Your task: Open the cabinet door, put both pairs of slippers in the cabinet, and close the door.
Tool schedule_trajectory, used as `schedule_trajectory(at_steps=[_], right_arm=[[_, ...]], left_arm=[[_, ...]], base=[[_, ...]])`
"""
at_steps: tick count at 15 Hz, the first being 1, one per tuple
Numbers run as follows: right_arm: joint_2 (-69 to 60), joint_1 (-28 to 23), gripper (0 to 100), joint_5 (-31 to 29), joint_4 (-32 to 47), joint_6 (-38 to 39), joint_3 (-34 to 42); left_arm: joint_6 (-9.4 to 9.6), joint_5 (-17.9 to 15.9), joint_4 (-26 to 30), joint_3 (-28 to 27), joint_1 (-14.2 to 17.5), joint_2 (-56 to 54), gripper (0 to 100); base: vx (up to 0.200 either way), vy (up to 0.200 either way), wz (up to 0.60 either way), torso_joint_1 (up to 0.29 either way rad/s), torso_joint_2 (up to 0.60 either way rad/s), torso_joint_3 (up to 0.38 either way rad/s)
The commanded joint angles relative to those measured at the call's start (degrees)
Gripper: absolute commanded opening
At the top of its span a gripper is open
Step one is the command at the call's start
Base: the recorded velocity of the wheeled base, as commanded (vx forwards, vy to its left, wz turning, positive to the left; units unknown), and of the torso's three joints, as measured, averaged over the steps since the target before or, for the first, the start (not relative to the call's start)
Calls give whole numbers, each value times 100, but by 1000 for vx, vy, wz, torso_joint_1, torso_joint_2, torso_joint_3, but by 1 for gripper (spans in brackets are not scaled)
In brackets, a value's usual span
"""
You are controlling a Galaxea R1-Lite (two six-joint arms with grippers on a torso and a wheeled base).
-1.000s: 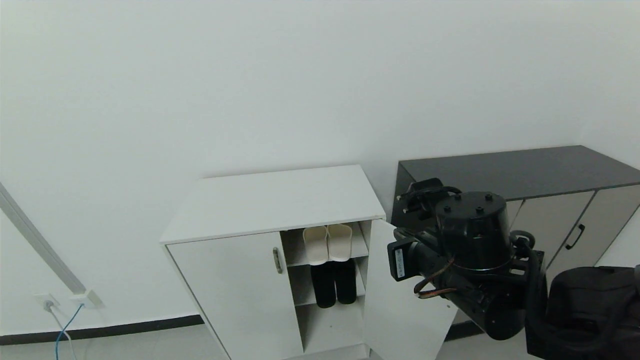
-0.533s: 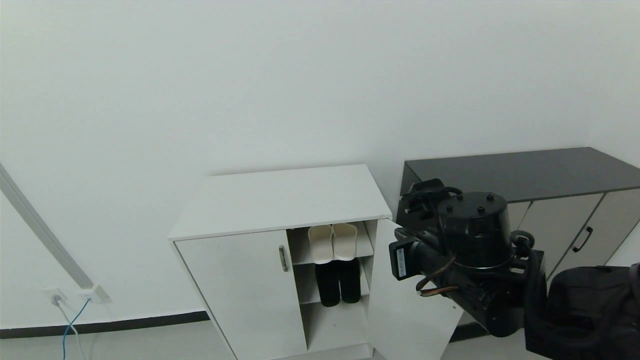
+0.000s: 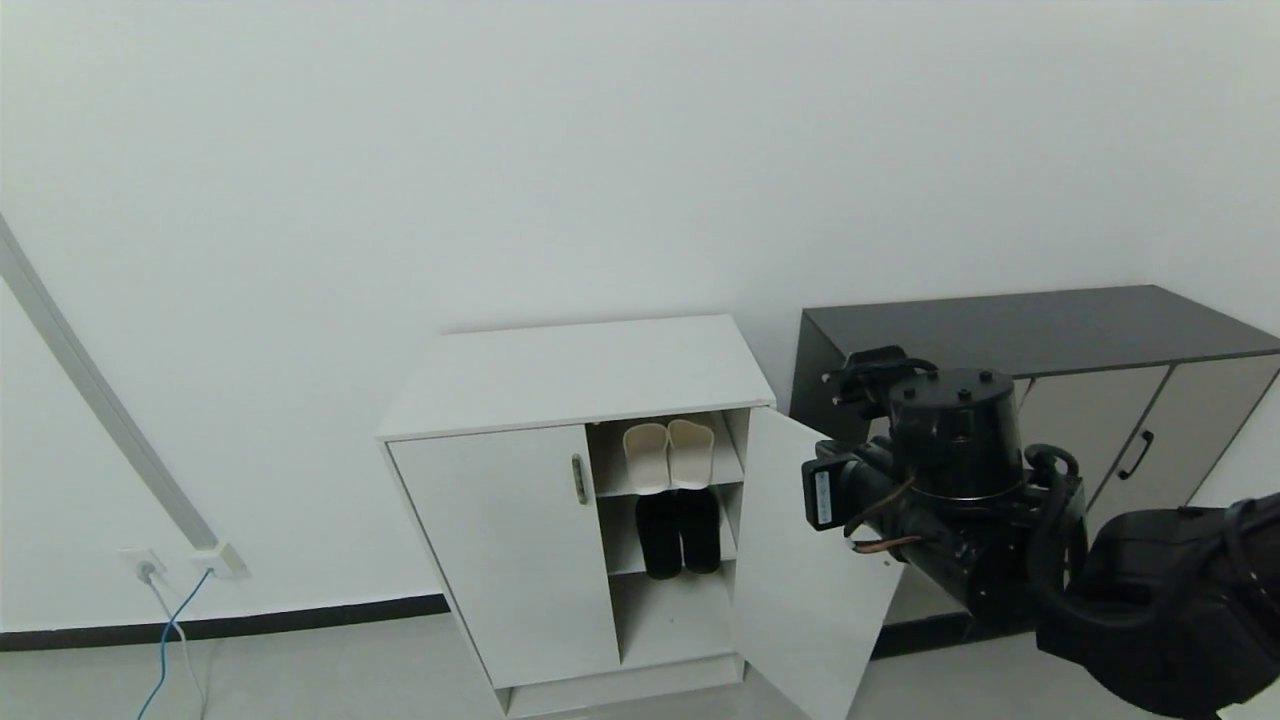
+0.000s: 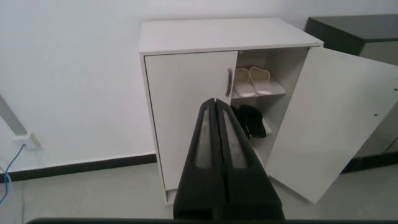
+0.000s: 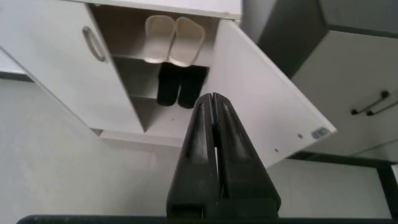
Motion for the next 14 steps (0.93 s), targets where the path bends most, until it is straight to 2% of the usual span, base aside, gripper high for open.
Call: schedule_trajectory(at_steps=[1,6,9,14], right_arm=[[286,-416,0,160,9,-9,-192],[1384,-1699,0,669,-18,52,-1027],[1912,-2182,0,986,-9,79,-1405],[2562,-2622,0,1135,-9,219,-1888]], left_arm=[[-8,7,1,2,0,7,0],[-8,-1,1,2,0,7,0],[-8,-1,1,2,0,7,0],[-16,-1,1,2,-9,7,0]], base=[[0,0,0,0,0,0],[0,0,0,0,0,0],[0,0,0,0,0,0],[0,0,0,0,0,0]])
